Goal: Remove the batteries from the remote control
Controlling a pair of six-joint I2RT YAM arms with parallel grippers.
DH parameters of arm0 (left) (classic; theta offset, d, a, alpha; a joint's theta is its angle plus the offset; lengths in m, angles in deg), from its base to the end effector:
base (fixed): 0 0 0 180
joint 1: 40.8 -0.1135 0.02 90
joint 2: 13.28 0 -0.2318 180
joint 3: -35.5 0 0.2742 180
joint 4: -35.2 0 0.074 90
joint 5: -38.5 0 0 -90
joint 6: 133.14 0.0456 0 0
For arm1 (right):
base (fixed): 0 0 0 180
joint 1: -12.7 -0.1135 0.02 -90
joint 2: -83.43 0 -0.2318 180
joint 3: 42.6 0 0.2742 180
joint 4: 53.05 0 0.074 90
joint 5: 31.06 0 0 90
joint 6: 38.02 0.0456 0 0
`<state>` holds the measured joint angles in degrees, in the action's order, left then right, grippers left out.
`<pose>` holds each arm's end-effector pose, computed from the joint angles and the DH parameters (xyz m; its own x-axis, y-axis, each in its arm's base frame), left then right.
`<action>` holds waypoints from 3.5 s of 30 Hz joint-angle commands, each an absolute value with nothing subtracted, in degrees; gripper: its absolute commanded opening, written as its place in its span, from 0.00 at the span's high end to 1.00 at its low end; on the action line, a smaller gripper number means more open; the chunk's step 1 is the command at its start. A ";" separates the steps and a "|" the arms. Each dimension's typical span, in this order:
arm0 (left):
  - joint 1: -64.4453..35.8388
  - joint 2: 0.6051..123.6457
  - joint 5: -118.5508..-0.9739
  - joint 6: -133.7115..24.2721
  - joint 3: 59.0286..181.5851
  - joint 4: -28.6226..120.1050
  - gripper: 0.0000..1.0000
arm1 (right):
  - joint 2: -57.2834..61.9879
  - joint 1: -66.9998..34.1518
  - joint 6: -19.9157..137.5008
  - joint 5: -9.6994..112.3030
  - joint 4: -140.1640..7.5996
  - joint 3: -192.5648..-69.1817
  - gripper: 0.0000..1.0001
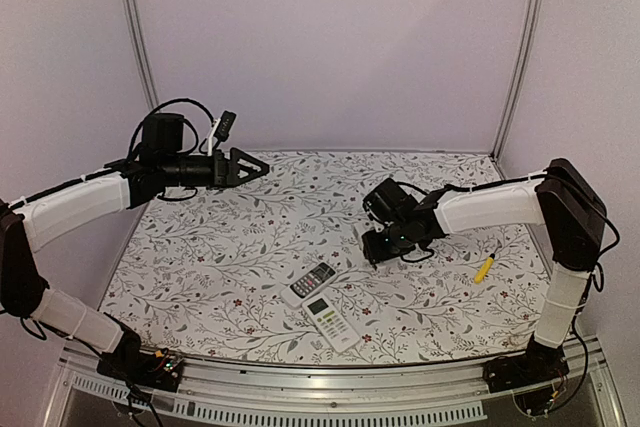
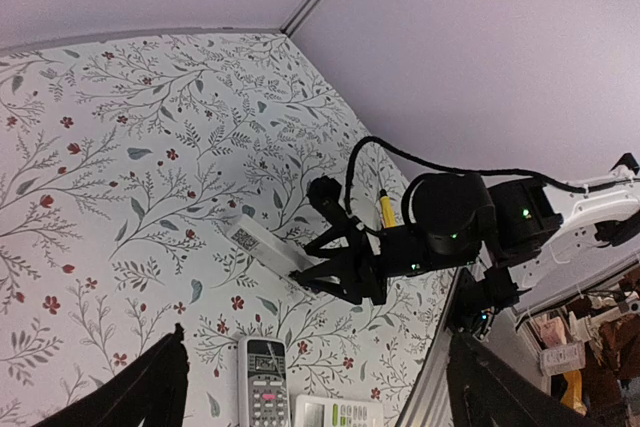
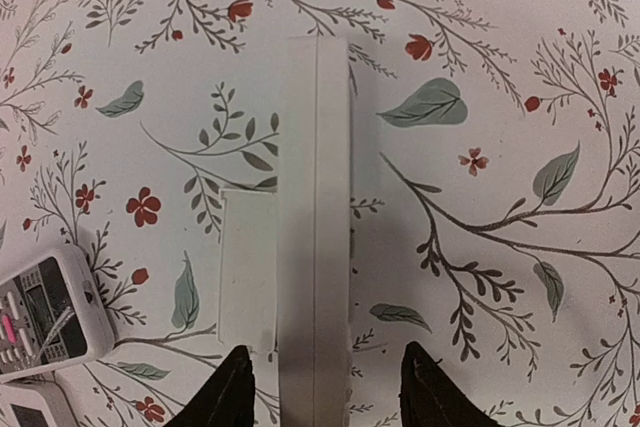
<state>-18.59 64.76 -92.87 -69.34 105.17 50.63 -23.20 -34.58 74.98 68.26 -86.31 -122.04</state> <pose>0.3055 -0.1573 0.2567 -0.7076 -0.0690 -0.7032 0.5919 0.4856 -0.6433 0.2693 0.2807 0.1068 -0.8054 -0.3038 -0.5090 -0.3869 0.9200 0.0630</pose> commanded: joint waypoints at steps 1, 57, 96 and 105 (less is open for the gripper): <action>-18.87 64.77 -92.95 -69.21 105.53 51.55 0.11 | -25.00 -34.76 74.21 69.94 -88.15 -122.98 0.53; -18.90 64.98 -92.90 -69.30 105.49 51.54 0.11 | -13.93 -25.71 75.14 51.85 -77.55 -109.65 0.40; -18.77 64.97 -93.16 -69.34 105.45 51.59 0.11 | -24.90 -36.87 68.62 66.39 -83.88 -117.83 0.68; -18.75 65.33 -93.00 -69.27 105.46 51.61 0.11 | -21.15 -37.04 56.61 62.30 -83.01 -113.72 0.69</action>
